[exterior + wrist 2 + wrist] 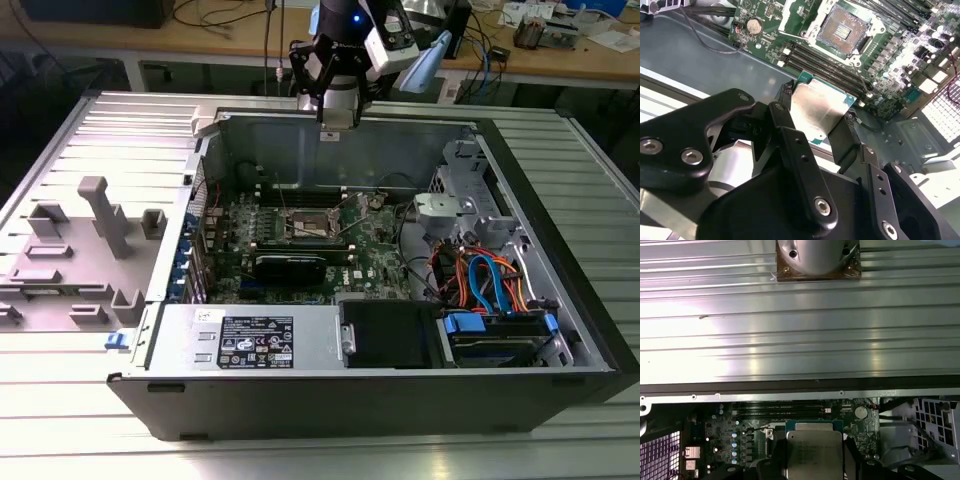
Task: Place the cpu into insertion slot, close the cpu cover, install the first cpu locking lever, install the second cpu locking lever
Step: 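Place the cpu into insertion slot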
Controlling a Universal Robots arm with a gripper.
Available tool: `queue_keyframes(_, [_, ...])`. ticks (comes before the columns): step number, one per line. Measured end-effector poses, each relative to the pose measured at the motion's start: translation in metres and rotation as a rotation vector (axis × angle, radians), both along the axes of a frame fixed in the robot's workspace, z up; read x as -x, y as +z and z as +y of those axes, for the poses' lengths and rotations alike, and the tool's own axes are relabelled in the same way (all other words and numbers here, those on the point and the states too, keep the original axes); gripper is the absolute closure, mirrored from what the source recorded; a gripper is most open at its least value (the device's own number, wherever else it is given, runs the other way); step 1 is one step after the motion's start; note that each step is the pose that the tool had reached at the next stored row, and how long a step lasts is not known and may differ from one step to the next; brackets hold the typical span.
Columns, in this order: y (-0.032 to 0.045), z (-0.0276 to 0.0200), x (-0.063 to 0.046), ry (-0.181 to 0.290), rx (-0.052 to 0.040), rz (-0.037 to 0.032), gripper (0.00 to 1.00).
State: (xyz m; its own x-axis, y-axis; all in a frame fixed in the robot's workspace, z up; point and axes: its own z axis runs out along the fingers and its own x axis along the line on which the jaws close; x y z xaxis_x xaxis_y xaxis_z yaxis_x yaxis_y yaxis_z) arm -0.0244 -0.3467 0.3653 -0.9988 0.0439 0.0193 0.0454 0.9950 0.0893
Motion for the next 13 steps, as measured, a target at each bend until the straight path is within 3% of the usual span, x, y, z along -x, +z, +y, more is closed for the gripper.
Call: queue_keyframes(13, [-0.0011,-0.0002,0.0074,-0.071,0.0001,0.0001,0.46])
